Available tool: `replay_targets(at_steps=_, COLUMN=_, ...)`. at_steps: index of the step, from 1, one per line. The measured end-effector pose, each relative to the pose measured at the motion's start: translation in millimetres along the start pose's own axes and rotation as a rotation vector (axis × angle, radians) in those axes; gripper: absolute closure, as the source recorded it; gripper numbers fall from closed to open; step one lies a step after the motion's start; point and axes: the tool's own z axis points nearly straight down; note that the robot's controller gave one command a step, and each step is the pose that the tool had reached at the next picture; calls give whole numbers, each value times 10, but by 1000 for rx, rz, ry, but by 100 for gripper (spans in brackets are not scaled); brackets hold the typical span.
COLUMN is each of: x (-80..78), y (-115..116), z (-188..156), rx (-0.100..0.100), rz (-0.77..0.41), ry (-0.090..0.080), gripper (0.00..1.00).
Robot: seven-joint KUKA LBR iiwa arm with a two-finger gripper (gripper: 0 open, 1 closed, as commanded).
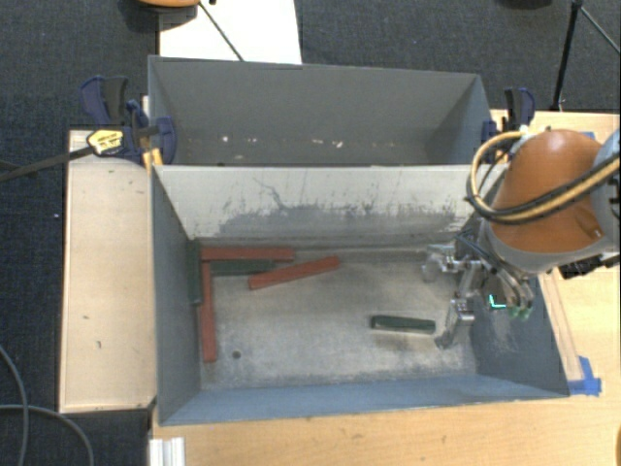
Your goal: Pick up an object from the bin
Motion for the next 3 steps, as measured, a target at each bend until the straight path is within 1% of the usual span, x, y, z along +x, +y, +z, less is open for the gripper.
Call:
replay_targets(at_steps=1, x=-18, y=1, z=-34, rx=1, rz=-2, ry=-7, gripper=0)
replay_targets(at_steps=2, x=-177, y=-38, z=886, rx=0, rz=132, ry=-7, gripper=100)
replay_targets(at_steps=3, x=-176, y=-36, z=902, rx=0, rz=129, ry=-8, gripper=0)
